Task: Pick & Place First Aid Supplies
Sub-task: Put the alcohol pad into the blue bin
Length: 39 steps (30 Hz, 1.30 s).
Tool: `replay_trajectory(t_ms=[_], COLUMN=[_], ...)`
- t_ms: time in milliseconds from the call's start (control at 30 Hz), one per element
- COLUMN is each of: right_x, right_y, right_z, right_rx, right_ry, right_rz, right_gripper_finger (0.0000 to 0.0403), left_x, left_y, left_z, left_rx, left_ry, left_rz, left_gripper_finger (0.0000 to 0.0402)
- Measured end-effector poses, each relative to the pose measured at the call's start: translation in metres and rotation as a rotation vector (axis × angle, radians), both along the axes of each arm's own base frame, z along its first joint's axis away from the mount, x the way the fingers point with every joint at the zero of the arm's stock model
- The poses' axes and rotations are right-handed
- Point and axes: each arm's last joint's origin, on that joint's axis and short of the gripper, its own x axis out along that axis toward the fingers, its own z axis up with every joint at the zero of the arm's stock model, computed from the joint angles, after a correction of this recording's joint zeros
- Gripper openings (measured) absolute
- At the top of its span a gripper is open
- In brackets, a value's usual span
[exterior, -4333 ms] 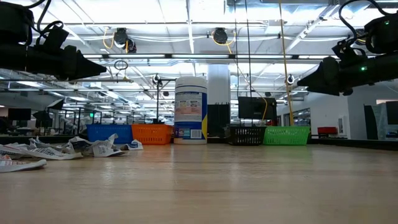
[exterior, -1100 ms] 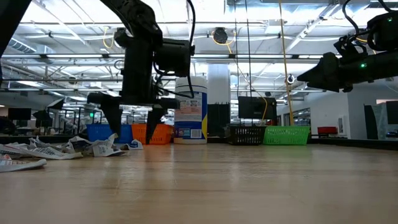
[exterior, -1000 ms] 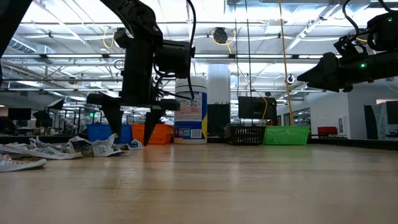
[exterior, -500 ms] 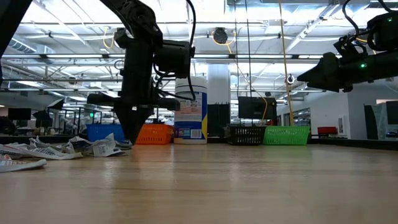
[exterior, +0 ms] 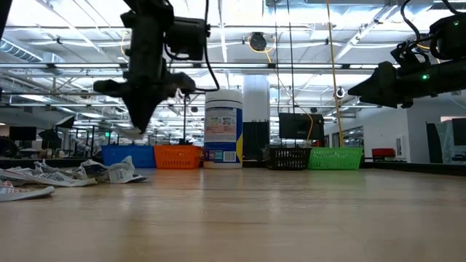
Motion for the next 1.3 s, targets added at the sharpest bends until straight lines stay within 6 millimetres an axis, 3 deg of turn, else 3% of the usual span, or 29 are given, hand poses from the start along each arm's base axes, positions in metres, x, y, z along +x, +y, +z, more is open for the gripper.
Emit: replay_trajectory(t_ms=[133, 267, 500, 700, 967, 1100, 1300], right_x=[0.0, 0.0, 0.0, 0.0, 0.0, 0.0, 0.0], right_y=[0.0, 0.0, 0.0, 0.0, 0.0, 0.0, 0.0], right_z=[0.0, 0.0, 0.0, 0.0, 0.0, 0.0, 0.0], right_rx=[0.0, 0.0, 0.0, 0.0, 0.0, 0.0, 0.0], right_ry=[0.0, 0.0, 0.0, 0.0, 0.0, 0.0, 0.0], right_rz=[0.0, 0.0, 0.0, 0.0, 0.0, 0.0, 0.0], right_gripper_finger=[0.0352, 0.0352, 0.0352, 0.0352, 0.0352, 0.0352, 0.0352], left_x=[-0.01, -0.015, -0.04, -0.077, -0.12, -0.126, -0.116], left_y=[0.003, 0.02, 0.081, 0.134, 0.181, 0.193, 0.218], left_z=[0.01, 0.01, 0.01, 0.01, 0.01, 0.01, 0.009], left_rx=[0.002, 0.002, 0.02, 0.047, 0.115, 0.165, 0.161], left_ry=[0.011, 0.005, 0.023, 0.043, 0.03, -0.007, -0.003], left_rz=[-0.084, -0.175, -0.202, -0.121, 0.043, 0.093, 0.117], left_gripper_finger=[0.0001, 0.0001, 0.0001, 0.0, 0.0, 0.0, 0.0])
